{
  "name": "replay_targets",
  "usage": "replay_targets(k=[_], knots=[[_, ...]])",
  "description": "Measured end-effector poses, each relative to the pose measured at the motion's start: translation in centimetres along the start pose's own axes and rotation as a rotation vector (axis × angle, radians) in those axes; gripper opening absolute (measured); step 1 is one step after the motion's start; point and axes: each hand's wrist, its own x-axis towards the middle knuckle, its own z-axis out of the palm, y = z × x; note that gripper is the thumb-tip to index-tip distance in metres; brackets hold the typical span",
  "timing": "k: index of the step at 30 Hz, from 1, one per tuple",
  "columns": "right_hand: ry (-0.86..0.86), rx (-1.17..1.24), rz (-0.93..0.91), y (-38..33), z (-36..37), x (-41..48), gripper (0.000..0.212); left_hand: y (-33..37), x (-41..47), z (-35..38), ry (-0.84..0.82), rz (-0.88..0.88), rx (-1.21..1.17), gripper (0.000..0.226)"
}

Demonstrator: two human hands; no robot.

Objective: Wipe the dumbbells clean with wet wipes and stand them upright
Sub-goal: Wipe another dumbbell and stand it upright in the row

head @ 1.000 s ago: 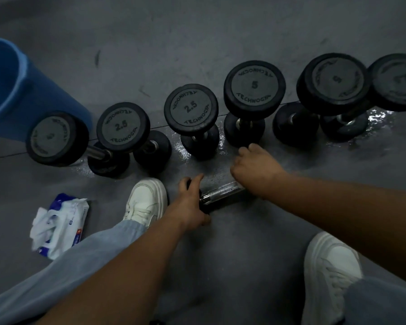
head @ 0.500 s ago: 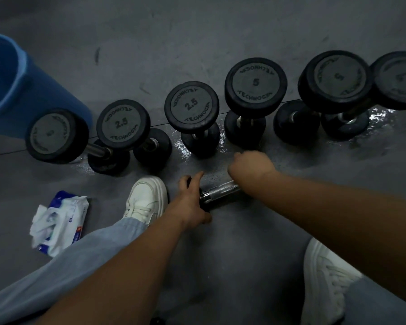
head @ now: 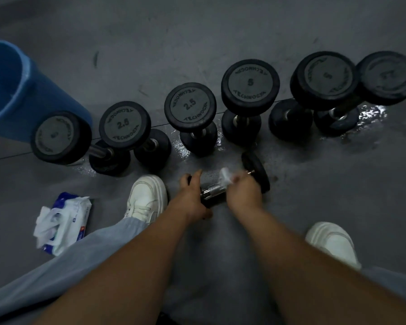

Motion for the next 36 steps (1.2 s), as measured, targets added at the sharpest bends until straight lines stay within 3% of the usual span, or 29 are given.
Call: replay_targets(k=[3,5,8,13,15,18,19,21,22,23,26,28,33,36], knots=[[-0.053,0.929,0.682,2.7,3.6,-1.9,0.008,0.1,-0.1,0.2,0.000,0.011,0.015,0.125],[-0.053,1.489,0.912,3.8,3.4,-0.8,0.010,-0.1,-0.3,0.6,0.009,0.024,0.026,0.123],[-0.008,1.848,0.842,3.5,1.5,1.4,0.020,-0.2,-0.3,0.7,0.022,0.027,0.020,0.121],[-0.001,2.014,0.816,2.0,0.5,2.6,0.017,-0.2,0.1,0.2,0.007,0.001,-0.011,0.123],[-0.033,1.843,0.779,1.6,0.9,2.6,0.018,-0.4,0.1,0.2,0.007,-0.003,-0.029,0.123],[-0.235,1.010,0.394,0.5,1.8,1.2,0.020,-0.5,0.3,0.4,0.006,0.021,-0.061,0.121],[-0.192,0.760,0.222,0.1,2.0,0.7,0.019,-0.6,0.3,0.5,0.009,0.024,-0.069,0.121],[0.115,0.400,-0.098,-0.4,1.8,0.6,0.007,-0.6,0.1,0.5,0.015,0.019,-0.072,0.122],[0.230,0.230,-0.217,-0.3,1.5,0.9,0.012,-0.6,0.0,0.5,0.014,0.019,-0.068,0.122],[0.241,0.059,-0.273,0.1,1.5,1.2,0.021,-0.6,0.0,0.5,0.013,0.023,-0.066,0.122],[-0.083,-0.398,-0.299,0.7,3.3,0.6,0.028,-0.6,-0.2,0.5,0.019,0.049,-0.057,0.121],[-0.259,-0.462,-0.367,0.9,3.9,-0.5,0.024,-0.5,-0.3,0.5,0.016,0.068,-0.034,0.119],[-0.103,-0.244,-0.156,2.4,-0.1,-0.1,0.026,-0.1,-1.7,1.1,0.031,0.057,0.067,0.123],[-0.323,-0.283,-0.237,2.6,0.7,-1.9,0.034,0.0,-2.9,1.6,0.032,0.064,0.048,0.119]])
